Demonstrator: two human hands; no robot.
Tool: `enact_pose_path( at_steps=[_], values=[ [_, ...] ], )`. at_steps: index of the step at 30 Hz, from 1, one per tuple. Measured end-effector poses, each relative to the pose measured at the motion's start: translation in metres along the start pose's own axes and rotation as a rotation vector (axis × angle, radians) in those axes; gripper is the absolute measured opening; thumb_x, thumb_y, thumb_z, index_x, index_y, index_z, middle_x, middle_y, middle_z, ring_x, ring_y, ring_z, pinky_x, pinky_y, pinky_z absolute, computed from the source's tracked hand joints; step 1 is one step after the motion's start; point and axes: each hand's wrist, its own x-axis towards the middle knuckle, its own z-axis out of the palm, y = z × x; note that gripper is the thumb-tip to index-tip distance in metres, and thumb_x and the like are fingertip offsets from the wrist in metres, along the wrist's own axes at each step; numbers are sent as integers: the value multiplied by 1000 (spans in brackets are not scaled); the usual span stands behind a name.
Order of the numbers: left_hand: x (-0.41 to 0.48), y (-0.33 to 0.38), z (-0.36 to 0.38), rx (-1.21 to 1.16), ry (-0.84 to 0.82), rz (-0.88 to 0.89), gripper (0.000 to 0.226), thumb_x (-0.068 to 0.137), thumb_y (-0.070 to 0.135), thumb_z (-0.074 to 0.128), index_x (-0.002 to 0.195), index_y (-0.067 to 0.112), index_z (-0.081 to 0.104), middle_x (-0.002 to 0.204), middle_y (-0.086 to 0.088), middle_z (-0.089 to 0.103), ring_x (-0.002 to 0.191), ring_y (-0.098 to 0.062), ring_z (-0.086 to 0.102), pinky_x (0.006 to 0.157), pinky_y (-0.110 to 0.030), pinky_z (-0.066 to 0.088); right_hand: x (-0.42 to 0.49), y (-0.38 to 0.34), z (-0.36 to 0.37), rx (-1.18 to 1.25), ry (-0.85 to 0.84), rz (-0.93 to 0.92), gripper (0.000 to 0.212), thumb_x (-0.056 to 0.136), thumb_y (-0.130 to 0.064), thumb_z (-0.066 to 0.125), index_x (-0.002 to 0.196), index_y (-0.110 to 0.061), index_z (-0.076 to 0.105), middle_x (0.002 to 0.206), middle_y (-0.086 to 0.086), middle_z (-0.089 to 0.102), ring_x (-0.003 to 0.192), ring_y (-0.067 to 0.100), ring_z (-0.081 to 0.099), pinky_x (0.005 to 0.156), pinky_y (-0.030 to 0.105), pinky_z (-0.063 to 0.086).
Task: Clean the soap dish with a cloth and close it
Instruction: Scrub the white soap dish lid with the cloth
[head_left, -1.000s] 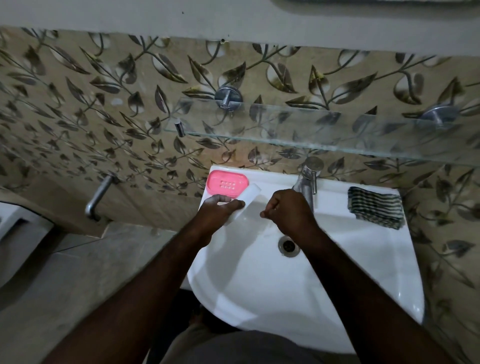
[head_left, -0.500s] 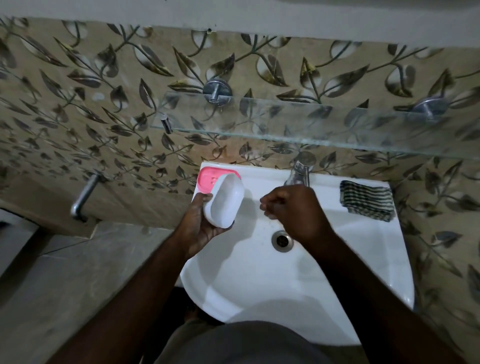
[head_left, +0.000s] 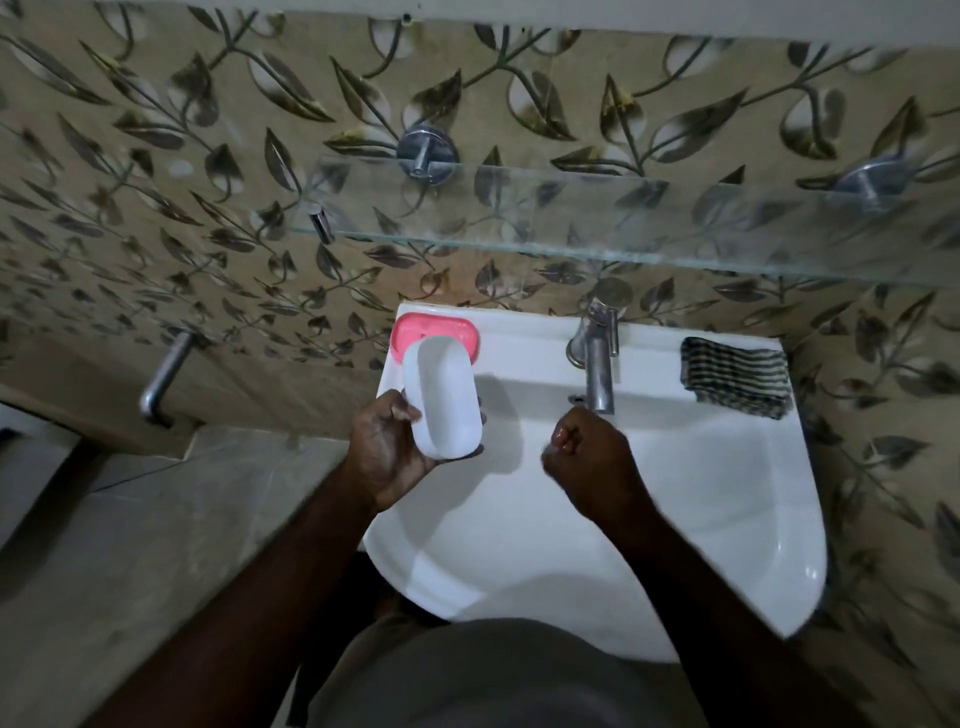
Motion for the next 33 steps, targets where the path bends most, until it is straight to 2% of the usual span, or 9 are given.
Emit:
enact_pose_path(
  at_steps=[2,4,5,7,10,13,17,23,33],
  values=[
    [4,-2,3,7,13,-17,77,51,26,73,124,5,60,116,-25,56,118,-45,45,92,-60,42,9,-4,-10,64,121,28,29,61,8,64,63,-19,55,59,-4,54,51,4,45,52,24,39],
    [12,-5,10,10,45,-35,83,55,38,77,128,6,55,116,-24,56,114,-42,49,89,-57,46,13,-2,-16,9,-184,112,46,65,5,72,100,-25,69,108,1,67,85,-3,58,70,29,50],
    [17,-8,14,6,60,-48,84,55,45,78,127,8,56,114,-23,58,109,-40,53,85,-54,48,12,7,-16,-107,-456,208,73,69,1,76,134,-21,52,143,4,44,115,3,51,87,32,49],
    [26,-14,20,-17,104,-63,79,60,56,73,123,11,59,107,-19,62,96,-37,60,79,-49,51,11,21,-18,-200,-649,318,103,76,-9,79,153,-11,11,160,6,3,140,18,31,100,24,36],
    [37,-23,28,-29,163,-81,62,83,61,48,121,14,59,104,-15,61,88,-34,61,78,-44,48,27,31,-38,-111,-197,170,62,74,-11,80,131,-6,56,139,7,51,125,19,51,81,7,33],
    [45,-31,33,4,183,-79,57,87,59,44,116,14,64,102,-14,65,88,-35,61,80,-43,47,53,43,-73,-364,100,28,6,76,-9,71,74,-5,75,84,12,74,85,26,69,71,25,47],
    [52,-29,47,34,203,-71,71,73,55,66,129,12,58,116,-17,58,103,-38,55,89,-47,44,81,71,-116,-465,251,-93,12,77,1,64,66,0,69,73,21,69,73,37,66,65,24,46],
    [61,-24,59,50,235,-29,95,63,53,73,141,9,42,128,-20,46,115,-37,46,96,-49,36,111,110,-129,-453,250,-69,20,82,-11,67,99,-1,73,105,21,70,104,38,63,95,42,46],
    [53,-29,74,95,269,-25,81,65,49,65,133,7,53,124,-20,51,111,-37,49,99,-53,35,121,137,-118,-658,391,89,22,82,-16,60,80,-1,75,80,24,71,78,41,65,72,43,53]
  ],
)
